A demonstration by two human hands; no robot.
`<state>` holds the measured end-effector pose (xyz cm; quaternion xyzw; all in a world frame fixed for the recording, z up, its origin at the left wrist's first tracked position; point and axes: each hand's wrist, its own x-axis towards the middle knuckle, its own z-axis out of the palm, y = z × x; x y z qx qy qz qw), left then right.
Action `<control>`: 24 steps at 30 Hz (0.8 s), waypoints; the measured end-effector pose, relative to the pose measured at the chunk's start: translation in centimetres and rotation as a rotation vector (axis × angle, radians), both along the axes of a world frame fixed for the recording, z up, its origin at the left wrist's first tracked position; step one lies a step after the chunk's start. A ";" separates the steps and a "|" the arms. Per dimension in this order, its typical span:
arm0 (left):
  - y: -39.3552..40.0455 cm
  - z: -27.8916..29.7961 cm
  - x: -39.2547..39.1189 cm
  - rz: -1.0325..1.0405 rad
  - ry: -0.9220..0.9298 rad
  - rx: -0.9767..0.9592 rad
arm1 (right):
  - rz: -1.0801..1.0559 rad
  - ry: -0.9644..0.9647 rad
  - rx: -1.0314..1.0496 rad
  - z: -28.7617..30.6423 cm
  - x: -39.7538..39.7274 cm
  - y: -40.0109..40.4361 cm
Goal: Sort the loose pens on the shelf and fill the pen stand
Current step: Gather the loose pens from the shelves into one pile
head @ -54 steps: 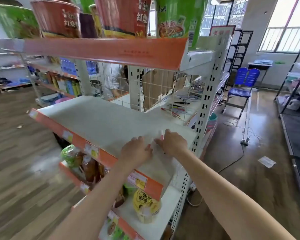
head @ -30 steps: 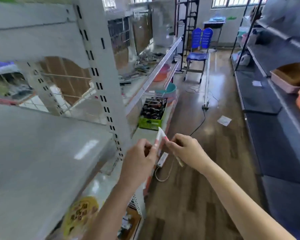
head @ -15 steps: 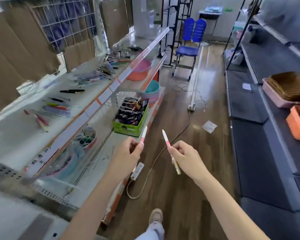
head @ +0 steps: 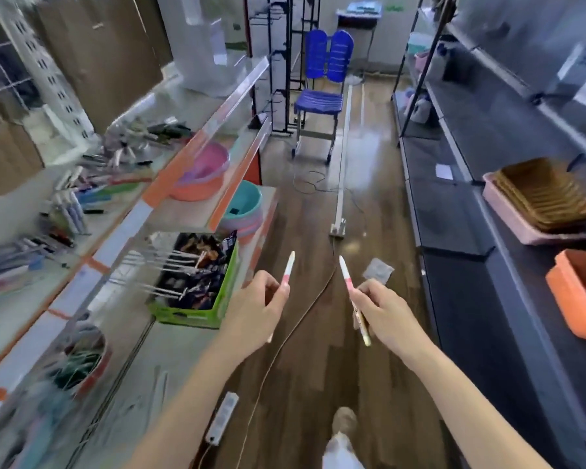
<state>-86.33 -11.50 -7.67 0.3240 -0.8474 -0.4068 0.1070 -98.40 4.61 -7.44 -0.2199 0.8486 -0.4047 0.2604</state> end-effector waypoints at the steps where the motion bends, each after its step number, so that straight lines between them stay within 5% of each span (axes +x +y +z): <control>1: -0.9 -0.3 -2.2 0.003 -0.004 -0.006 | 0.015 0.010 0.000 -0.2 -2.3 -0.8; 11: -9.2 2.5 -21.6 0.149 0.085 -0.055 | 0.135 -0.011 -0.071 1.5 -23.7 -13.2; 24: -28.5 -1.5 -38.5 0.374 0.124 0.044 | 0.322 -0.019 -0.007 0.8 -42.9 -34.4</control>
